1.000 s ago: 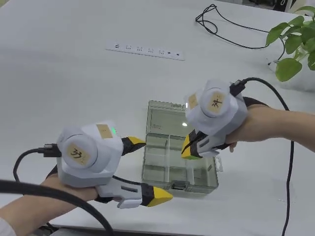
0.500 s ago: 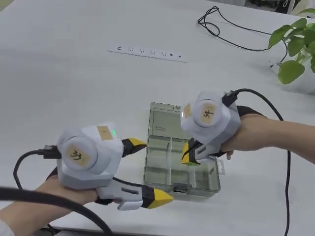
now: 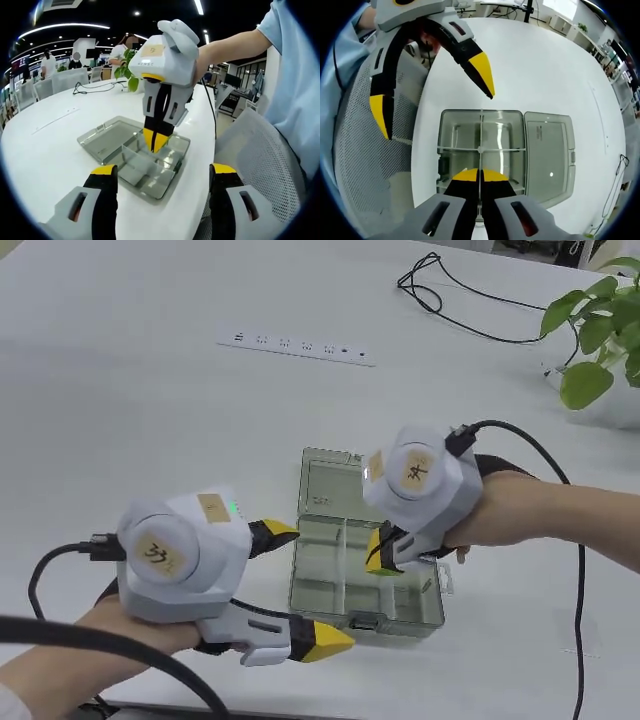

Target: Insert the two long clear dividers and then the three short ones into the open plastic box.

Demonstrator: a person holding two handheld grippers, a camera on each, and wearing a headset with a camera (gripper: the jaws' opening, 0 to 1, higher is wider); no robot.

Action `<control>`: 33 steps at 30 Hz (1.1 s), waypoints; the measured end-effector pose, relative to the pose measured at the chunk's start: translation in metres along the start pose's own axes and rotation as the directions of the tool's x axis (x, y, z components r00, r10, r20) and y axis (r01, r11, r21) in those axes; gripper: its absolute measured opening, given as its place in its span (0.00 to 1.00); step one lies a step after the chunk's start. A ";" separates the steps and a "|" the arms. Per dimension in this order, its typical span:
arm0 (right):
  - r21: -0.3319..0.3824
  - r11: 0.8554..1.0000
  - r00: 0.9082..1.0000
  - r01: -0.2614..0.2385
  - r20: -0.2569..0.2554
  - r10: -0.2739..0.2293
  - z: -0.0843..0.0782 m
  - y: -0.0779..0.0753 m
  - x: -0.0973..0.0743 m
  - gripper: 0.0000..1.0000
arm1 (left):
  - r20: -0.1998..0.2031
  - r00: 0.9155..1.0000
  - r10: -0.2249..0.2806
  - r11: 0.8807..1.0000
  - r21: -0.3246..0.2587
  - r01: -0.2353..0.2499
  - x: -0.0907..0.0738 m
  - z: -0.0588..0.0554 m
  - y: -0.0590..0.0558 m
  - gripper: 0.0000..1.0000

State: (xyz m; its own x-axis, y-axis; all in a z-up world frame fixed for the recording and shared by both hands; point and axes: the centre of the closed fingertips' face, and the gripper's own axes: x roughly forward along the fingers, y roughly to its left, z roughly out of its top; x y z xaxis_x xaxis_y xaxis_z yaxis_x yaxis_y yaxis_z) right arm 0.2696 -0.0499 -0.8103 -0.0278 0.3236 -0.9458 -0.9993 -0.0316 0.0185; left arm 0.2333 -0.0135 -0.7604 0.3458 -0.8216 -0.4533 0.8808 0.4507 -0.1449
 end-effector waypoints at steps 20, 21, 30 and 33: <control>0.032 0.999 0.999 -0.019 0.038 0.018 -0.004 0.007 0.000 0.22 | 0.001 1.000 0.011 1.000 -0.005 -0.011 -0.004 0.000 0.003 0.75; 0.034 0.999 0.998 -0.010 0.063 0.007 -0.002 0.006 -0.002 0.26 | 0.001 1.000 0.011 1.000 -0.005 -0.011 -0.004 -0.001 0.003 0.75; 0.066 0.998 0.983 0.009 0.184 -0.021 0.003 0.010 -0.017 0.56 | -0.003 1.000 0.010 1.000 -0.006 -0.010 -0.004 -0.001 0.003 0.76; 0.075 0.997 0.979 0.026 0.198 -0.040 0.002 0.009 -0.017 0.68 | 0.001 1.000 0.012 1.000 -0.008 -0.012 -0.004 0.000 0.003 0.76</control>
State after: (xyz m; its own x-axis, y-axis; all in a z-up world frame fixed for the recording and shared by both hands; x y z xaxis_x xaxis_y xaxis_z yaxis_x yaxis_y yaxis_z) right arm 0.2607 -0.0542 -0.7932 0.0081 0.5056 -0.8627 -0.9987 0.0477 0.0186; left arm 0.2348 -0.0091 -0.7594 0.3567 -0.8164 -0.4542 0.8740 0.4634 -0.1466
